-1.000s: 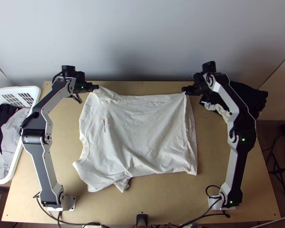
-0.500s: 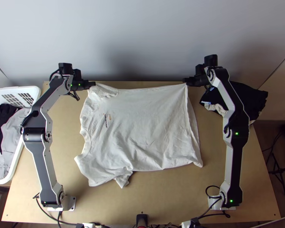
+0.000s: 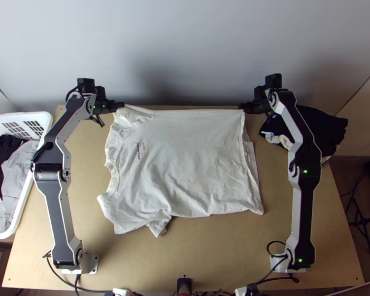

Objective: Fold the t-shirt

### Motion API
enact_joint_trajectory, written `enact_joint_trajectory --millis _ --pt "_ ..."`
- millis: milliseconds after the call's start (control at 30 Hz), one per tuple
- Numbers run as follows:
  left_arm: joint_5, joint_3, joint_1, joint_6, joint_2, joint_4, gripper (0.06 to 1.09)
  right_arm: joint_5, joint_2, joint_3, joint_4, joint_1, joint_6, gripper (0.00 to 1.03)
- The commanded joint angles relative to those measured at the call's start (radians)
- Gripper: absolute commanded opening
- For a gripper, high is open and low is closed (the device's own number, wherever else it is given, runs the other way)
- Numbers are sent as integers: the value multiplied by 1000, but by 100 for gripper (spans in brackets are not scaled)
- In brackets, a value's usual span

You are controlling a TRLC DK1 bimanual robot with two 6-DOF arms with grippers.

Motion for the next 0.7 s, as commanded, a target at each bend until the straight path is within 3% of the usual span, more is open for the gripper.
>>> enact_joint_trajectory --millis 0,667 --pt "8 13 -37 -8 -3 13 9 9 -9 -7 2 4 -9 3" --pt "8 13 -20 -11 -71 6 9 7 -63 2 7 6 -1 3"
